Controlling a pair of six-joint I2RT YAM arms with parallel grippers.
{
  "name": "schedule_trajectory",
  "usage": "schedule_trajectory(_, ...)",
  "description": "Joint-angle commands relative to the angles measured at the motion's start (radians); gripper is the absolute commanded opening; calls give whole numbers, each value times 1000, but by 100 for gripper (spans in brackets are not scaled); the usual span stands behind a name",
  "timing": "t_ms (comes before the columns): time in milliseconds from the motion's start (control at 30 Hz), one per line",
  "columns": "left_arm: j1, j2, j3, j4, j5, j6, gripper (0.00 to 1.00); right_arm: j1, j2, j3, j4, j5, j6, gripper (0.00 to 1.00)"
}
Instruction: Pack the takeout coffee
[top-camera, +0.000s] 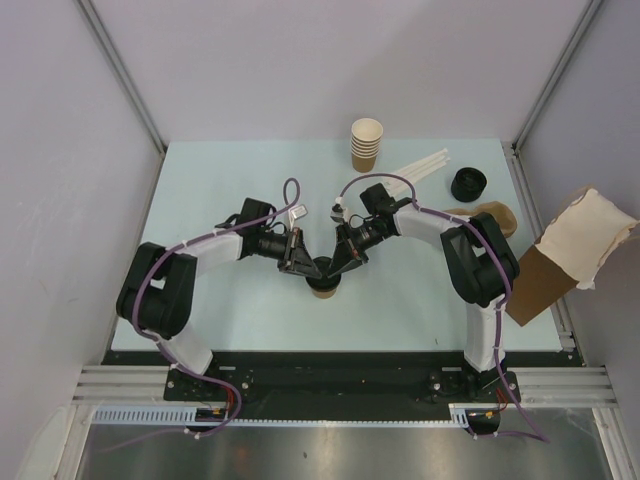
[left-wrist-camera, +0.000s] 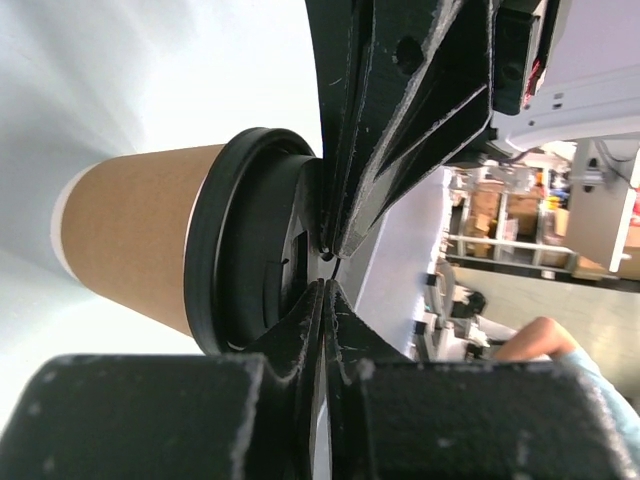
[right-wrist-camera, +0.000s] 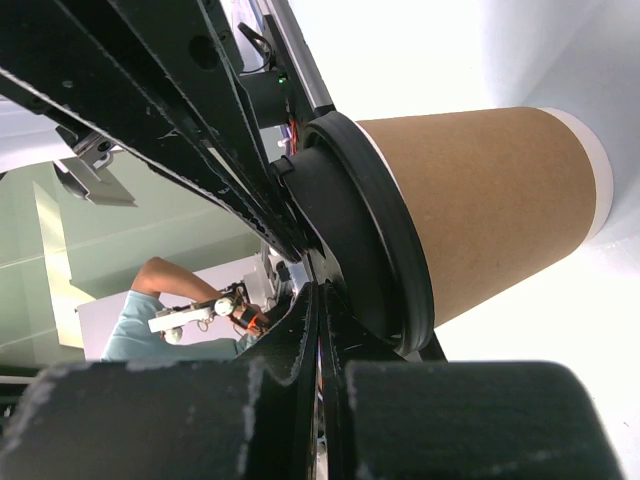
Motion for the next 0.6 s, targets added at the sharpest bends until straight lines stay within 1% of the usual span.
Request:
schedule_trajectory(0, 11, 100, -54, -42, -241, 81, 5, -18, 79, -34, -3, 281, -67, 0)
schedule_trajectory(433, 38, 213, -48, -31, -249, 60, 2, -21, 85, -35, -1, 285, -65, 0)
schedule_trajectory(567, 41, 215, -49, -28, -249, 57, 2, -21, 83, -34, -4, 285, -68, 0)
